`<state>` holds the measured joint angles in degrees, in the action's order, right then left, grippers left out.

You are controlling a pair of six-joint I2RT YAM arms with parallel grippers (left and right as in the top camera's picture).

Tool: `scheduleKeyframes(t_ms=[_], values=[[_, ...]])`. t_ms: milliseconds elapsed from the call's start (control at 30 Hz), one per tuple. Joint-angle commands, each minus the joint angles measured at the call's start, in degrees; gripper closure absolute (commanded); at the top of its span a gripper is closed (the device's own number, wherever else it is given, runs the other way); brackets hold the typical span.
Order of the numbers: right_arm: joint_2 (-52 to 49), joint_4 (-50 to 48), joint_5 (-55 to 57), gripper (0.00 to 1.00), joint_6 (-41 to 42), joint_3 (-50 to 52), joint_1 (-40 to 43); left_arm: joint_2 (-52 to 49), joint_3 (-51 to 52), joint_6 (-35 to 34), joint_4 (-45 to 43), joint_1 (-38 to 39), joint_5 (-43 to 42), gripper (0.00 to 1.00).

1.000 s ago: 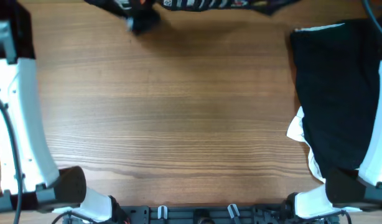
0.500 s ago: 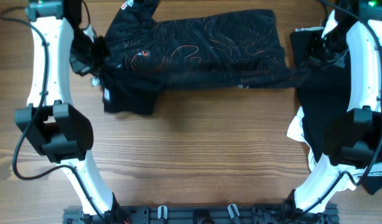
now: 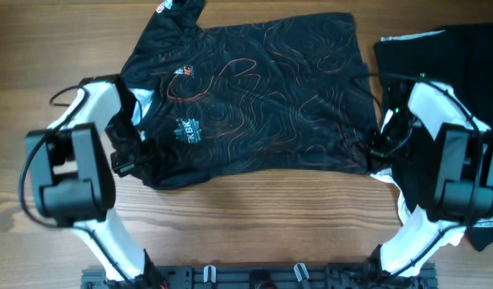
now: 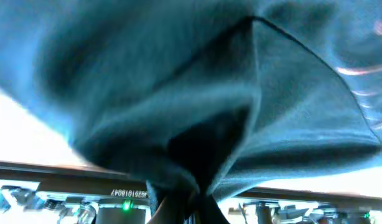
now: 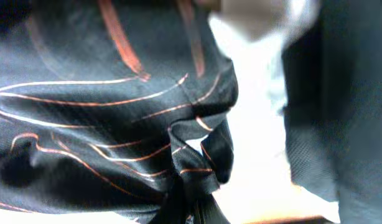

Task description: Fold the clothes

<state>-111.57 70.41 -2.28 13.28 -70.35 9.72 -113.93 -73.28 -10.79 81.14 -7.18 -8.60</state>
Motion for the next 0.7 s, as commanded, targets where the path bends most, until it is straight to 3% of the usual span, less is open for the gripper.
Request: scheduleKeyframes(t_ms=[0, 100, 200, 433, 533, 667], values=[[8.39, -2.32, 0.96, 0.96, 4.81, 6.91, 0.44, 12.46, 4.44, -2.93, -0.70, -3.23, 1.14, 0.96], [16.81, -2.75, 0.96, 0.96, 8.26, 10.58, 0.44, 25.14, 5.95, -5.14, -0.55, -5.16, 2.95, 0.96], [24.70, -1.55, 1.18, 0.96, 11.06, 11.13, 0.44, 31.74, 5.95, -5.14, 1.92, -5.60, 3.43, 0.96], [35.52, 0.92, 2.69, 0.96, 15.13, 11.13, 0.44, 35.93, 5.95, -7.15, 2.71, -5.60, 3.61, 0.96], [35.08, -4.57, 2.16, 0.96, 11.67, 11.13, 0.44, 35.91, 6.78, -10.62, -3.89, -5.60, 4.24, 0.96], [31.43, -16.76, -4.00, 0.96, 7.50, 11.13, 0.44, 34.53, 10.95, -12.63, -20.00, -5.57, 4.20, 0.96]])
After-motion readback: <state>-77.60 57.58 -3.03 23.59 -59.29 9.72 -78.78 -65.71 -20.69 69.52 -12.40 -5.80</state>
